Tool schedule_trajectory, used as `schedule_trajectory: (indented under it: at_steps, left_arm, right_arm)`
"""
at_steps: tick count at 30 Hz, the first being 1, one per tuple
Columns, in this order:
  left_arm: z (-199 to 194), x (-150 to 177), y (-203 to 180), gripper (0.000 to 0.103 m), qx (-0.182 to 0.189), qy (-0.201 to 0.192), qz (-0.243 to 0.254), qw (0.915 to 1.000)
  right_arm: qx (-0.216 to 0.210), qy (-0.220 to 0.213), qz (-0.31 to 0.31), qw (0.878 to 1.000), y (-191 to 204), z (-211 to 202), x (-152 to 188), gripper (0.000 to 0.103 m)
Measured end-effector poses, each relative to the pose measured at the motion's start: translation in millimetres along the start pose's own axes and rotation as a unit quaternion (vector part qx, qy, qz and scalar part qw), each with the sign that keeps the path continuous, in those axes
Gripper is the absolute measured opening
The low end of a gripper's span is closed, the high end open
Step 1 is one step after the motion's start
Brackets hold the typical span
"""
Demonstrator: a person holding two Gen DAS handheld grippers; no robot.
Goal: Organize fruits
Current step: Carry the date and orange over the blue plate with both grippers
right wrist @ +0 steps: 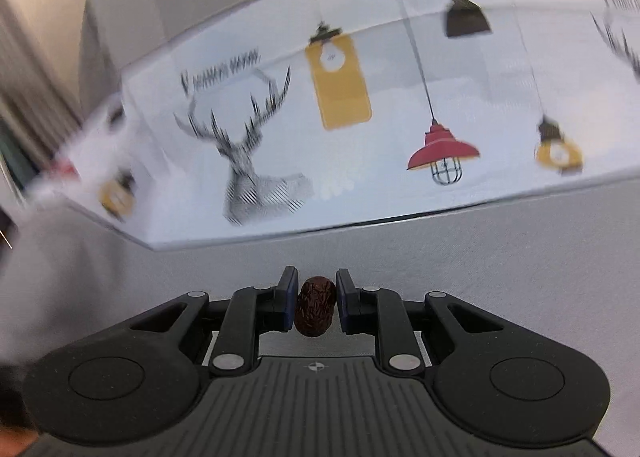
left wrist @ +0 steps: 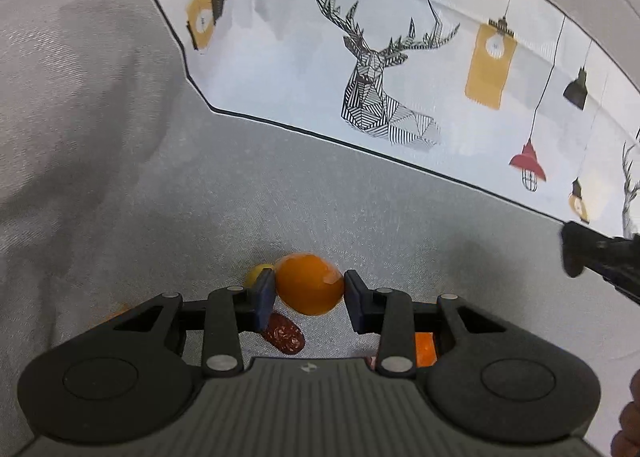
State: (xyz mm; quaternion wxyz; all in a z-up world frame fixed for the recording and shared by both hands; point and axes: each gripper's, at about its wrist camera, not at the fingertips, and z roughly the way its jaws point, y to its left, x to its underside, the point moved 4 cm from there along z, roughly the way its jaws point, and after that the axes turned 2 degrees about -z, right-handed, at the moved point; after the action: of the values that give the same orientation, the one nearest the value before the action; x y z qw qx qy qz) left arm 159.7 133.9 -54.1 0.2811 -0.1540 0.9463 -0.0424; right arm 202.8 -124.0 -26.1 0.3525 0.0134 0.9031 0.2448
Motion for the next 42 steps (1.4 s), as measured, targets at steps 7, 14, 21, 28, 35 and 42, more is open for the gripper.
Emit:
schedule_trajectory:
  at_steps: [7, 14, 21, 28, 35, 42]
  left_arm:
    - [-17.4, 9.3, -0.2, 0.041, 0.019, -0.012, 0.006, 0.9997]
    - [-51.5, 33.3, -12.3, 0.041, 0.032, -0.028, 0.061, 0.9972]
    - [-104.3, 72.2, -46.8, 0.041, 0.081, -0.033, 0.105, 0.9906]
    - [-86.8, 153.3, -86.1, 0.041, 0.082, 0.012, 0.198, 0.9766]
    - [-86.9, 150.6, -111.6, 0.041, 0.1, -0.022, 0.235, 0.9667]
    - [-69.9, 148.3, -115.2, 0.041, 0.119, -0.004, 0.234, 0.9648]
  right_arm:
    - [-0.045, -0.014, 0.075, 0.996, -24.4, -39.6, 2.8, 0.021]
    - [0.015, -0.01, 0.0, 1.0, 0.3, -92.9, 22.8, 0.021]
    - [0.074, -0.005, -0.119, 0.99, 37.1, -148.9, 83.7, 0.021]
    - [0.116, 0.034, -0.096, 0.988, 5.6, -140.0, 128.6, 0.021]
    - [0.134, 0.031, -0.058, 0.989, -28.1, -140.4, 129.1, 0.021]
    - [0.144, 0.035, -0.078, 0.986, -35.0, -128.5, 129.0, 0.021]
